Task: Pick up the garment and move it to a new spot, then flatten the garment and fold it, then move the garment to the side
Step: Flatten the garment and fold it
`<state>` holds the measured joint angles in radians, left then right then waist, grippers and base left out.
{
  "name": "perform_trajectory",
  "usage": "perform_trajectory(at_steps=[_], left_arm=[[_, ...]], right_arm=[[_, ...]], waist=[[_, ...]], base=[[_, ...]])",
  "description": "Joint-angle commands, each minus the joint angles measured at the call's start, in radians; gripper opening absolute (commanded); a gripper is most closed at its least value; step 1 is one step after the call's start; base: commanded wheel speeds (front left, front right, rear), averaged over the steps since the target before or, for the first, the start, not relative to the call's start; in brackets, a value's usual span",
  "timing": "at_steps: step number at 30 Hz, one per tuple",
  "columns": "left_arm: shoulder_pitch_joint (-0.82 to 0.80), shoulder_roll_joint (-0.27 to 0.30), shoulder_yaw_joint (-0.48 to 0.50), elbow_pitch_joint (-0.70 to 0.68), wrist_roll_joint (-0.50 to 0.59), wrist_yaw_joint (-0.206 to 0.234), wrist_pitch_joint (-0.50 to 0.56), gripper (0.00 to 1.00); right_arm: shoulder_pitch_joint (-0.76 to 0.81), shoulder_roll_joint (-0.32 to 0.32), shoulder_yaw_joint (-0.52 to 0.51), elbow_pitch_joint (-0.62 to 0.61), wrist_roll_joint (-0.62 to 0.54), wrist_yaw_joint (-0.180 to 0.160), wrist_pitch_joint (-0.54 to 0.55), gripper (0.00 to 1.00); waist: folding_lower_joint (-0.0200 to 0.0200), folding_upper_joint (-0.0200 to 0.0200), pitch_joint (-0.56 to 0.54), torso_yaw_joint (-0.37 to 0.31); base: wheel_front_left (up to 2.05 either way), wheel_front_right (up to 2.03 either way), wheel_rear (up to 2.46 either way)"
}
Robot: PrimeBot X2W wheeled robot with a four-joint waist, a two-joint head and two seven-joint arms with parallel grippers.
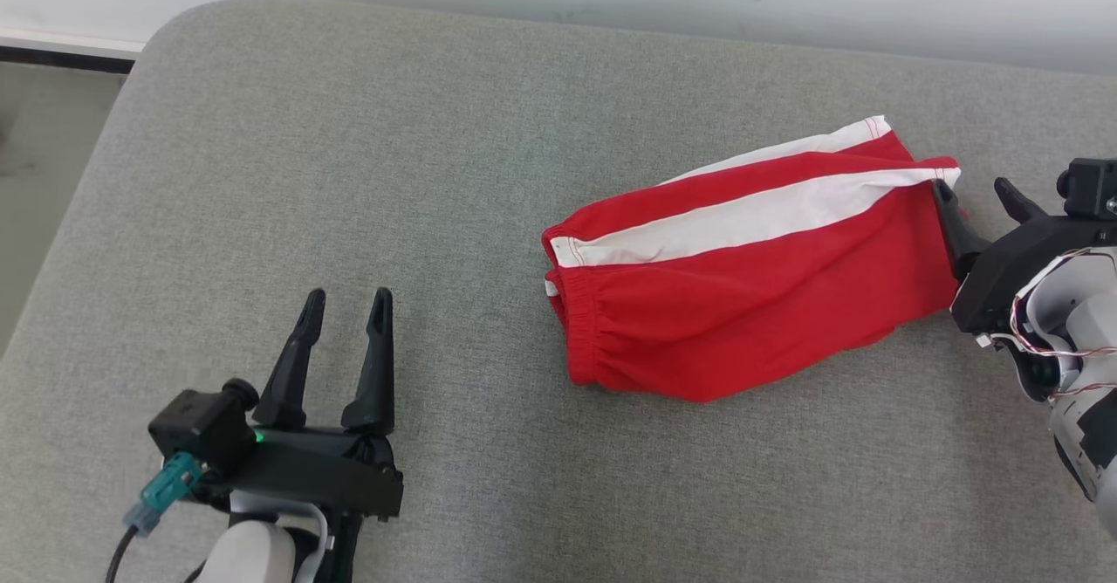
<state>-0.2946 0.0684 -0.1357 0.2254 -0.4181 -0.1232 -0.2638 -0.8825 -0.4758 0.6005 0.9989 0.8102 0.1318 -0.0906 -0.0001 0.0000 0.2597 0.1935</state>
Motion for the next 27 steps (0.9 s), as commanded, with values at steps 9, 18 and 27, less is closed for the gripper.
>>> perform_trajectory(at_steps=[9, 18, 27], left_arm=[[0.053, -0.017, 0.02, -0.036, 0.021, -0.005, 0.0, 1.0], [0.081, -0.018, 0.02, -0.038, -0.003, -0.006, 0.0, 1.0], [0.1, -0.018, 0.019, -0.038, -0.012, -0.005, 0.0, 1.0]], right_arm=[[0.003, -0.023, 0.054, 0.003, 0.05, -0.003, -0.026, 1.0], [-0.01, -0.042, 0.099, -0.042, 0.103, -0.003, -0.05, 1.0], [-0.01, -0.068, 0.14, -0.067, 0.156, -0.003, -0.061, 1.0]], waist=[[0.0001, 0.0, -0.012, 0.011], [0.0001, 0.0, -0.042, -0.003], [0.0001, 0.0, -0.064, -0.01]], base=[[0.0, 0.0, 0.0], [0.0, 0.0, 0.0], [0.0, 0.0, 0.0]])
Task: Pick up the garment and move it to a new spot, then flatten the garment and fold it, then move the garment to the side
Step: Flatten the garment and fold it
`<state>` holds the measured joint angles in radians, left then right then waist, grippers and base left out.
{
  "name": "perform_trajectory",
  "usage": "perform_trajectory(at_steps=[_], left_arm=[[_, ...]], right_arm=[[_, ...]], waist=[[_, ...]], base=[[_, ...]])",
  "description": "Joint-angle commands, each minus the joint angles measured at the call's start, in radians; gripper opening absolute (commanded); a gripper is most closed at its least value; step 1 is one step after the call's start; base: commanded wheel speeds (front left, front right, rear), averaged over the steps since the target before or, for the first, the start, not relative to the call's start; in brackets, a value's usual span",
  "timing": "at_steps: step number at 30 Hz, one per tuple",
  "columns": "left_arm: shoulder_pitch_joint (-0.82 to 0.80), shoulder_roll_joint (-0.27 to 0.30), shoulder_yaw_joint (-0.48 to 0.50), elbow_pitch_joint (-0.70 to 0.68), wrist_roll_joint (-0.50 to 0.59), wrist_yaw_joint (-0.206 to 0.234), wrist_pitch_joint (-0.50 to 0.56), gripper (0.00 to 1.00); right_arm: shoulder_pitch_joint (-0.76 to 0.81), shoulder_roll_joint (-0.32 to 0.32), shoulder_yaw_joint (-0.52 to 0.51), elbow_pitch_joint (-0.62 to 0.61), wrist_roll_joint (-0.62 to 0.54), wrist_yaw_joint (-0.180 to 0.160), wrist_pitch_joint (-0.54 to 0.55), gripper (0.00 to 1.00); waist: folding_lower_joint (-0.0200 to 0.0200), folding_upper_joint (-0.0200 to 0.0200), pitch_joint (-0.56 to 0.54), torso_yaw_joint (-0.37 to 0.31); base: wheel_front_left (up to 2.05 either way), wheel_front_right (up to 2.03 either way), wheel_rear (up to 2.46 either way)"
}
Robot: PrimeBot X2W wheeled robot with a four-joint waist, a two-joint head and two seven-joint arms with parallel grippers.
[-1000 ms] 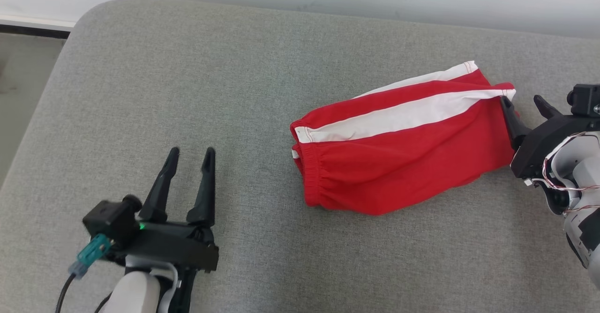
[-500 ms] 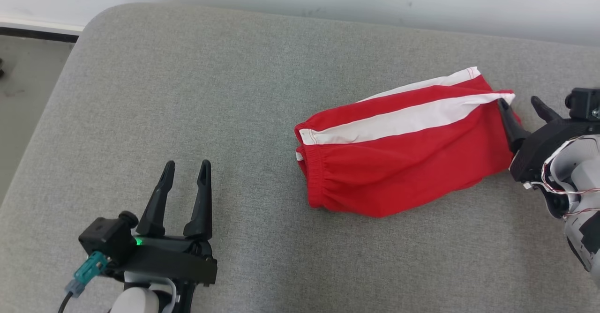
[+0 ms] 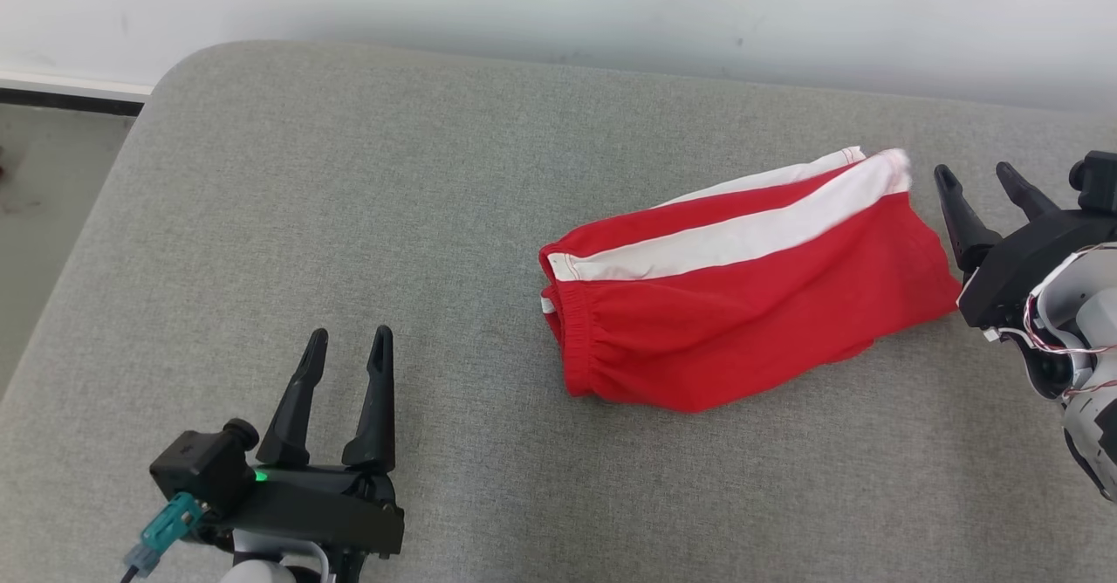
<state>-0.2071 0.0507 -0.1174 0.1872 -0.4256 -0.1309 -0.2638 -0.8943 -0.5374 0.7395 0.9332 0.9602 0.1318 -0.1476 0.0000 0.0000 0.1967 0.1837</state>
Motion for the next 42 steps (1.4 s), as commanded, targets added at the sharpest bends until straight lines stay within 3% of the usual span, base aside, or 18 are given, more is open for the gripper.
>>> perform_trajectory(at_steps=[1, 16, 27, 37, 38, 39, 42], left_arm=[[0.013, 0.0, 0.001, 0.0, -0.005, 0.002, 0.0, 1.0], [0.006, 0.0, -0.004, -0.039, 0.031, 0.008, 0.0, 1.0], [0.027, 0.0, 0.0, -0.069, 0.071, 0.016, 0.0, 1.0], [0.028, 0.0, -0.002, -0.078, 0.065, 0.024, 0.0, 1.0], [0.028, 0.0, -0.002, -0.078, 0.065, 0.024, 0.0, 1.0], [0.027, 0.0, -0.003, -0.078, 0.066, 0.025, 0.0, 1.0], [0.028, 0.0, 0.002, -0.071, 0.072, 0.025, 0.0, 1.0]], right_arm=[[0.003, -0.008, 0.006, -0.003, 0.013, -0.003, -0.005, 1.0], [0.037, -0.031, 0.051, 0.081, 0.072, -0.003, 0.004, 1.0], [0.03, 0.006, 0.1, 0.173, 0.068, -0.003, 0.052, 1.0], [0.044, 0.033, 0.127, 0.222, 0.094, -0.003, 0.108, 1.0], [0.044, 0.033, 0.125, 0.227, 0.099, -0.003, 0.11, 0.6], [0.044, 0.033, 0.124, 0.23, 0.102, -0.003, 0.108, 0.04], [0.048, 0.04, 0.116, 0.224, 0.124, -0.003, 0.088, 0.0]], waist=[[0.0, 0.0, -0.003, -0.001], [0.0, 0.0, 0.02, 0.052], [0.0, 0.0, 0.056, 0.101], [0.0, 0.0, 0.067, 0.106], [0.0, 0.0, 0.069, 0.105], [0.0, 0.0, 0.069, 0.104], [0.0, 0.0, 0.064, 0.094]], base=[[0.0, 0.0, 0.0], [0.0, 0.0, 0.0], [0.0, 0.0, 0.0], [0.0, 0.0, 0.0], [0.0, 0.0, 0.0], [0.0, 0.0, 0.0], [0.0, 0.0, 0.0]])
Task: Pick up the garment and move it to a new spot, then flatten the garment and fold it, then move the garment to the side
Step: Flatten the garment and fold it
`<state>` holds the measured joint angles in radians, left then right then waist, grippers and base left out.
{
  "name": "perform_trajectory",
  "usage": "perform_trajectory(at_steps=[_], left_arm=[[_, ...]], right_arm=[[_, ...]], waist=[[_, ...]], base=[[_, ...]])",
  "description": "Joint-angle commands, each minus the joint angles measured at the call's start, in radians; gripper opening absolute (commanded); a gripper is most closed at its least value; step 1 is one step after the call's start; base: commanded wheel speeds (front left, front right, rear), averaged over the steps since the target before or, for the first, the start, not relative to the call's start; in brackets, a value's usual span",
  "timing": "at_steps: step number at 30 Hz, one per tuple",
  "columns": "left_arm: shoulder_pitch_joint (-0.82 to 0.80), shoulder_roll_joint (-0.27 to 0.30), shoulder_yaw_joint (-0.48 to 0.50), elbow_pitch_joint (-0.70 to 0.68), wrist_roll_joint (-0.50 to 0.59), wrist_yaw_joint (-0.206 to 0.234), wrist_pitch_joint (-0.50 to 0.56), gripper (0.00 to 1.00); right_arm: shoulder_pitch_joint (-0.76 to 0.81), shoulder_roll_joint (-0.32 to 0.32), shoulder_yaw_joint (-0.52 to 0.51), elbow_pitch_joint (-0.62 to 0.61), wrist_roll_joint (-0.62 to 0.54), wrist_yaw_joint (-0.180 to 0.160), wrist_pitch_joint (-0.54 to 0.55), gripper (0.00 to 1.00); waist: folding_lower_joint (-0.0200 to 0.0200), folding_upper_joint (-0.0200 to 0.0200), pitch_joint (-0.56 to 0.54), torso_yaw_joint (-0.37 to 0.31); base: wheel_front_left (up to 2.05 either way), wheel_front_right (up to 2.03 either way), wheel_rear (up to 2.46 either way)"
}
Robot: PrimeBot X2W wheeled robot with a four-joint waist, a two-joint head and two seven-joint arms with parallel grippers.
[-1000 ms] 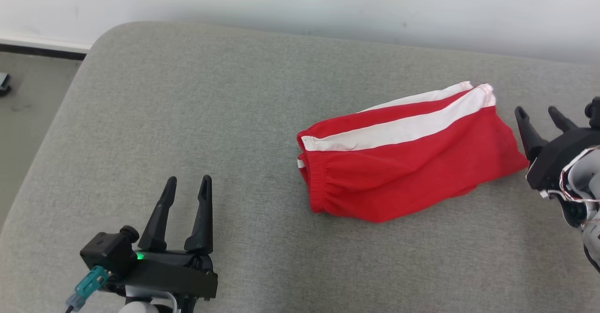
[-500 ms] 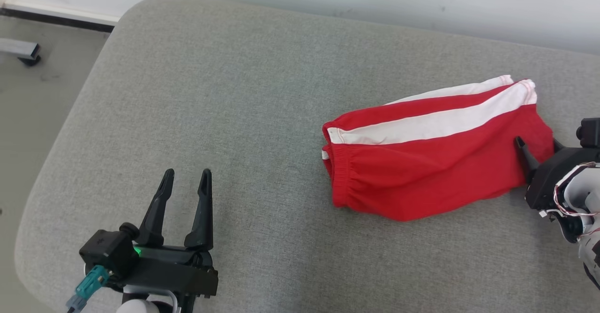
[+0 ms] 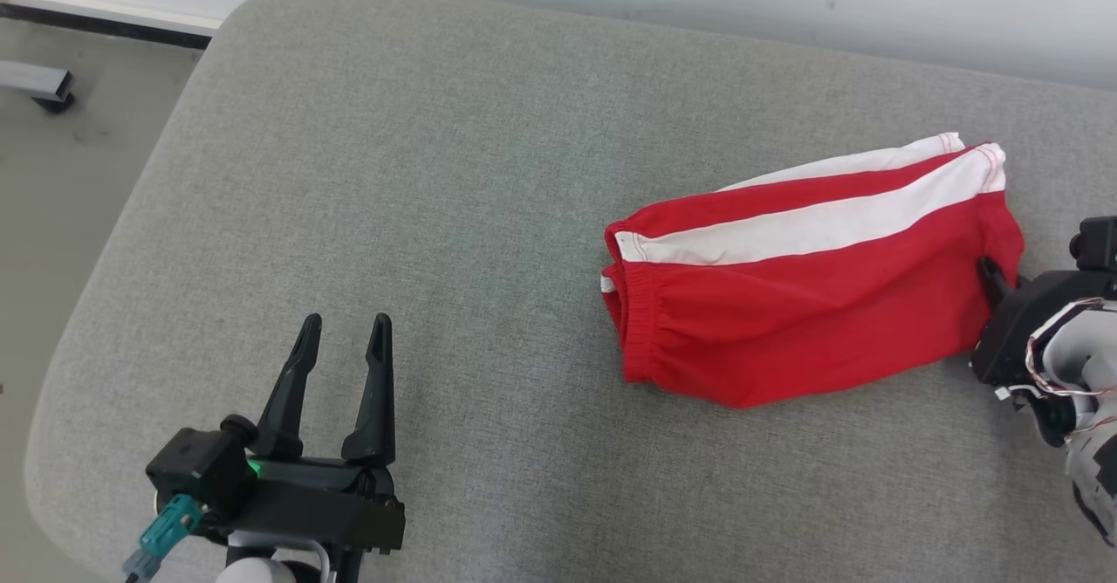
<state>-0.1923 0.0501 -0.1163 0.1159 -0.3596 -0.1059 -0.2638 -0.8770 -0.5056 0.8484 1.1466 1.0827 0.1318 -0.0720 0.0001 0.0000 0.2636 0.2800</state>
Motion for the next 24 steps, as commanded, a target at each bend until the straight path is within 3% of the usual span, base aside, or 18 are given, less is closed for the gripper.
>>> perform_trajectory(at_steps=[1, 10, 24], left_arm=[[0.016, 0.001, 0.003, 0.003, 0.008, 0.0, 0.0, 1.0], [0.065, 0.001, 0.036, 0.014, 0.044, -0.007, 0.0, 1.0], [0.173, 0.001, 0.089, -0.001, 0.111, -0.021, 0.0, 1.0]], right_arm=[[0.034, 0.006, 0.004, 0.005, 0.008, -0.003, 0.001, 0.0], [0.136, 0.001, -0.004, -0.109, 0.089, -0.003, -0.086, 0.0], [0.364, -0.125, -0.031, -0.225, 0.203, -0.003, -0.16, 0.0]], waist=[[-0.0001, 0.0, -0.007, -0.007], [-0.0001, 0.0, -0.108, -0.079], [-0.0001, 0.0, -0.222, -0.192]], base=[[0.0, 0.0, 0.0], [0.0, 0.0, 0.0], [0.0, 0.0, 0.0]])
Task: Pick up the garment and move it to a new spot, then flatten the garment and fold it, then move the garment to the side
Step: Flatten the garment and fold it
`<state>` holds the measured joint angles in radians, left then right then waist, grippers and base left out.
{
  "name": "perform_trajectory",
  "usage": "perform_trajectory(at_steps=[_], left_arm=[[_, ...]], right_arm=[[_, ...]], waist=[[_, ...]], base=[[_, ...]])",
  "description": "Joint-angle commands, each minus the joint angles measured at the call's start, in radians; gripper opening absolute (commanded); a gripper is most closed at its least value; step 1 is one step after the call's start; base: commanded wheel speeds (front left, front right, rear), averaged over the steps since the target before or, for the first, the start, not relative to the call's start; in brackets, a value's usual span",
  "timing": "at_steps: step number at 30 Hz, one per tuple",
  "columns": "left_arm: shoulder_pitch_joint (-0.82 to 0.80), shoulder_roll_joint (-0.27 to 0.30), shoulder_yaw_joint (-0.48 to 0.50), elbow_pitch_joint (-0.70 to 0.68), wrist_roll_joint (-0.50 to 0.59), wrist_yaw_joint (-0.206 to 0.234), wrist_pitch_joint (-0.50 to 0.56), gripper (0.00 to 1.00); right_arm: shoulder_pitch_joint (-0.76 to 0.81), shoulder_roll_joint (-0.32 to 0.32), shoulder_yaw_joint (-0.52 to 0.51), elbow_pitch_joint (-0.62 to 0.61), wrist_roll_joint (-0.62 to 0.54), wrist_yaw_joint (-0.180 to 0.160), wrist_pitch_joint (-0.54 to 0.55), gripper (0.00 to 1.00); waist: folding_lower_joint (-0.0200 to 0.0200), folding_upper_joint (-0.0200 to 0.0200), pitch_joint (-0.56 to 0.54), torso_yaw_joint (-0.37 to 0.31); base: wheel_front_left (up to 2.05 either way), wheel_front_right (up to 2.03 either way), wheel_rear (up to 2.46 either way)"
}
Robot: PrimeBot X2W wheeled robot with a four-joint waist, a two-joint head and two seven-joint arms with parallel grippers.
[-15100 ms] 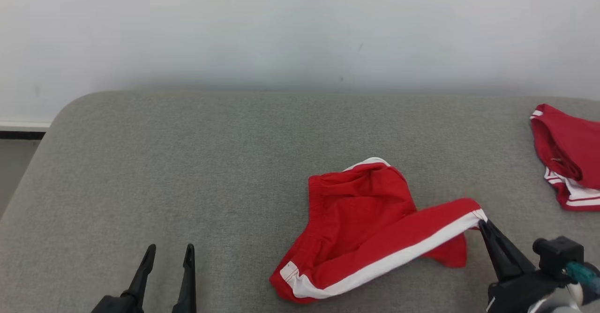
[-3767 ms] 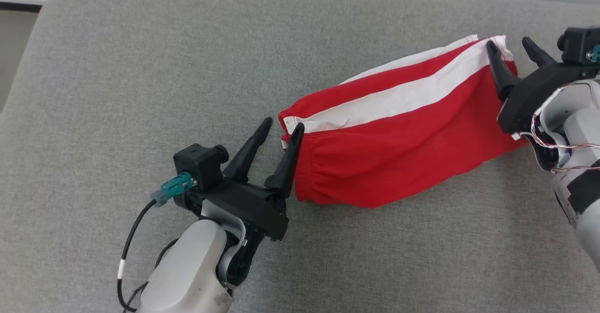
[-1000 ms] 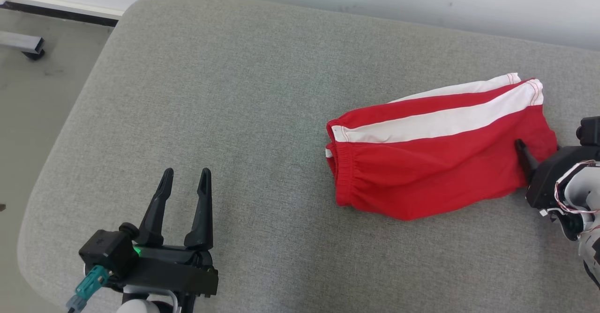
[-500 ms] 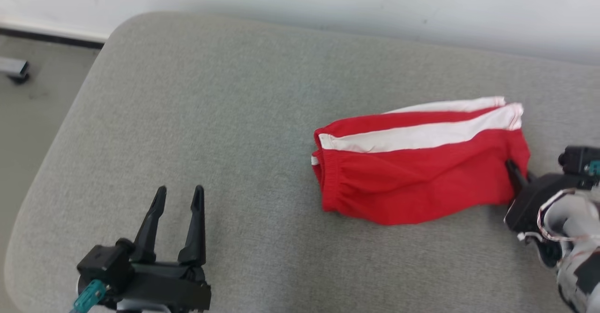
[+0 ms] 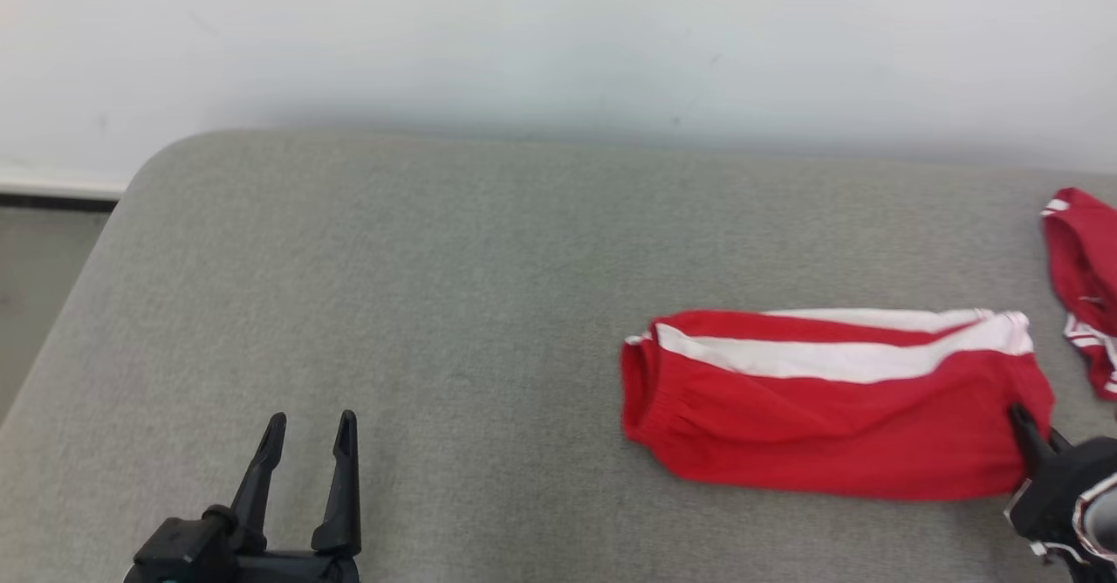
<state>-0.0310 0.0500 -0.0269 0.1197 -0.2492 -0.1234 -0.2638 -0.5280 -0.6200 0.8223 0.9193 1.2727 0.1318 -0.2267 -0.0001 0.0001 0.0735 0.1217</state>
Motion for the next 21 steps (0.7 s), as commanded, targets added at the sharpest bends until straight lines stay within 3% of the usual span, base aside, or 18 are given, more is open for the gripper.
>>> perform_trajectory(at_steps=[1, 10, 21], left_arm=[[0.016, 0.001, -0.001, -0.006, 0.001, -0.004, 0.0, 1.0], [0.02, 0.001, -0.008, 0.001, 0.01, -0.006, 0.0, 1.0], [0.043, 0.001, 0.009, -0.005, 0.008, -0.005, 0.0, 1.0]], right_arm=[[0.021, -0.013, -0.008, 0.006, 0.017, -0.003, -0.007, 0.0], [-0.005, 0.02, -0.006, -0.001, 0.01, -0.003, -0.021, 0.0], [-0.044, 0.068, 0.005, -0.173, -0.057, -0.003, -0.037, 0.0]], waist=[[0.0001, -0.0001, -0.033, -0.037], [0.0001, -0.0001, -0.043, -0.041], [0.0001, -0.0001, -0.072, -0.038]], base=[[0.0, 0.0, 0.0], [0.0, 0.0, 0.0], [0.0, 0.0, 0.0]])
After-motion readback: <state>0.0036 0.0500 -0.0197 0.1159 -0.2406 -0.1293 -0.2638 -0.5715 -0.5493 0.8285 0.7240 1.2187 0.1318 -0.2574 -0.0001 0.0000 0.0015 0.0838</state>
